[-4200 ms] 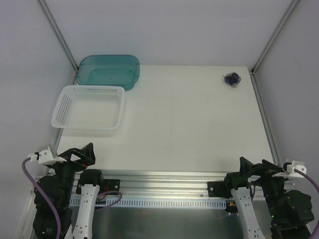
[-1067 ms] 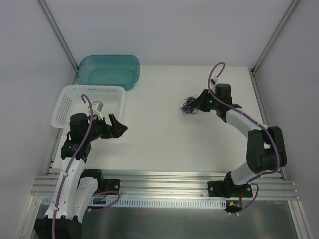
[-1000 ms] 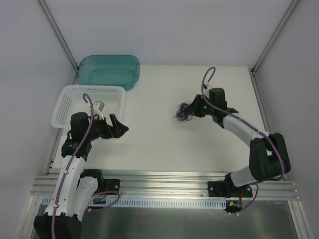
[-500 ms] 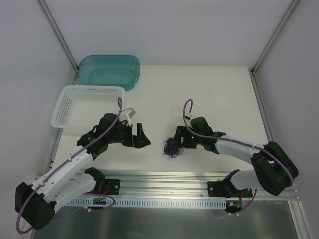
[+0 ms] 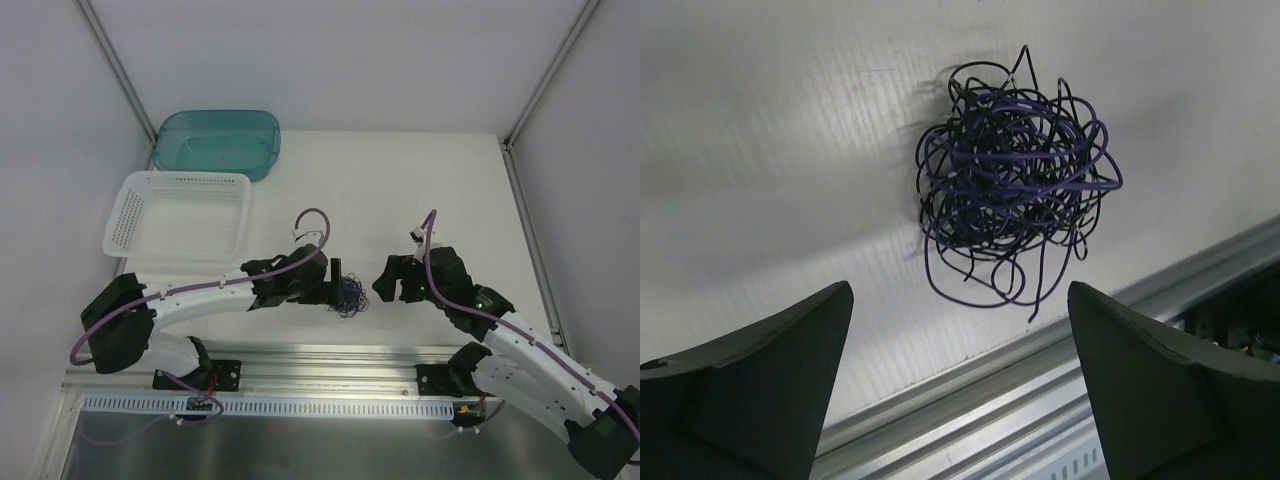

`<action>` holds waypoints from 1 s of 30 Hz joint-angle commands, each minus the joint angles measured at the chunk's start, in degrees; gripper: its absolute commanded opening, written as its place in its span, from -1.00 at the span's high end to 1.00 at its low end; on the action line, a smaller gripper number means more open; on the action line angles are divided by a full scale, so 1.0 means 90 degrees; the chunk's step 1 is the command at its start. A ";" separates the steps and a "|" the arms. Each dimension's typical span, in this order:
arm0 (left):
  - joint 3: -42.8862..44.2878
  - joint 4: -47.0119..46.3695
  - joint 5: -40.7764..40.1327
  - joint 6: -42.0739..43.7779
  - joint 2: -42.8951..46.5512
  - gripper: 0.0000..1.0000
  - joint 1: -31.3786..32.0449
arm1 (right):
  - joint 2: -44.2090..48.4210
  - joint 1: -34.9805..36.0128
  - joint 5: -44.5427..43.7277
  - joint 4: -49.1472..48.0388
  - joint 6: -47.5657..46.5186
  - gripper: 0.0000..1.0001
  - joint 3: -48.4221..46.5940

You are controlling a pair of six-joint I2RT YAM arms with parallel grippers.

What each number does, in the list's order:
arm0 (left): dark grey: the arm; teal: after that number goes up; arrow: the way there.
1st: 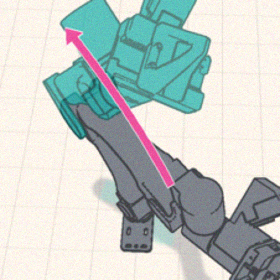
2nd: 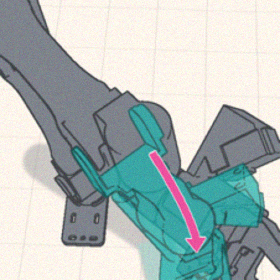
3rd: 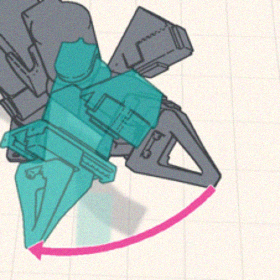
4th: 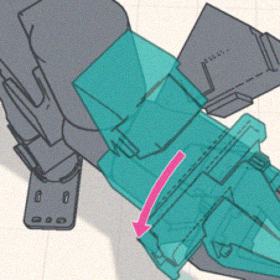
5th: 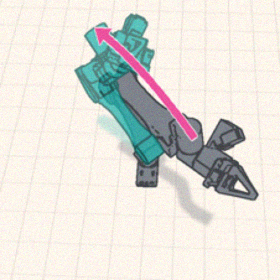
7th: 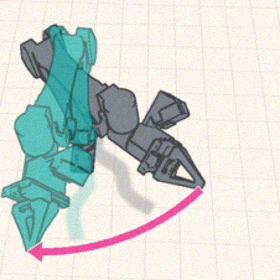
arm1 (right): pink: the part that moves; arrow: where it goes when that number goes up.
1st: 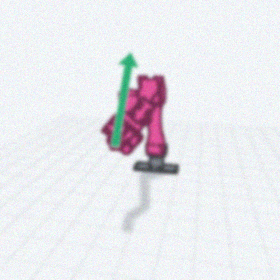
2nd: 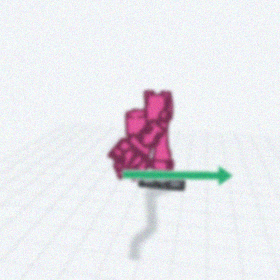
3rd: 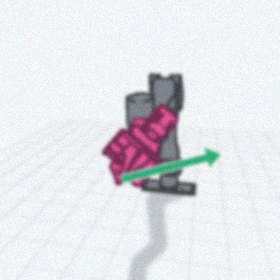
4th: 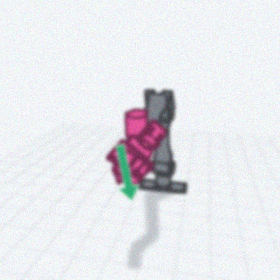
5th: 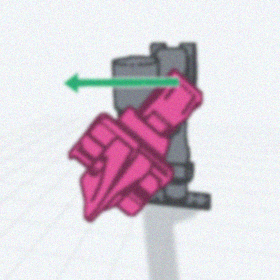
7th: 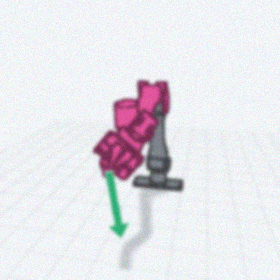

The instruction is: Untangle the cables

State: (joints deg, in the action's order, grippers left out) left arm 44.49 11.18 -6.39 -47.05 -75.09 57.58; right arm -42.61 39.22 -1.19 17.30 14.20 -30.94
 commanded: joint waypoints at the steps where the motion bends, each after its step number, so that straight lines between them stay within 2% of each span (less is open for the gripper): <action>1: 0.0563 -0.0207 -0.0910 -0.0729 -0.0571 -0.79 0.0271 | 0.0115 0.0027 -0.0151 0.0442 -0.0298 -0.69 0.0049; 9: 0.0946 -0.0353 -0.1077 -0.0895 -0.1949 -0.43 0.0760 | -0.0255 0.0036 0.0306 -0.0056 -0.0366 -0.69 0.0137; 12: 0.0742 -0.0402 -0.1038 -0.1081 -0.2155 -0.15 0.0770 | -0.0460 0.0046 0.0444 -0.0407 -0.0308 -0.68 0.0234; 14: 0.0565 -0.0490 -0.1038 -0.1111 -0.2126 0.36 0.0770 | -0.0558 0.0046 0.0561 -0.0554 -0.0211 -0.68 0.0293; 16: 0.0282 -0.0665 -0.1028 -0.1004 -0.2019 1.00 0.0770 | -0.0753 0.0066 0.0727 -0.0896 -0.0007 -0.67 0.0429; 22: -0.0440 -0.1580 -0.0823 -0.0438 -0.1316 1.00 0.0770 | -0.1270 0.0134 0.1109 -0.2067 0.0444 -0.61 0.0869; 30: -0.1076 -0.2501 -0.0452 -0.0251 -0.0749 1.00 0.0770 | -0.1925 0.0280 0.1665 -0.3559 0.0892 -0.52 0.1064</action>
State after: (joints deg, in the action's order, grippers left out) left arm 35.88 -5.43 -12.34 -51.27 -84.14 64.16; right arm -57.95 40.69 10.17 -3.79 19.27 -21.93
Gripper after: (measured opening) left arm 0.010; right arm 0.765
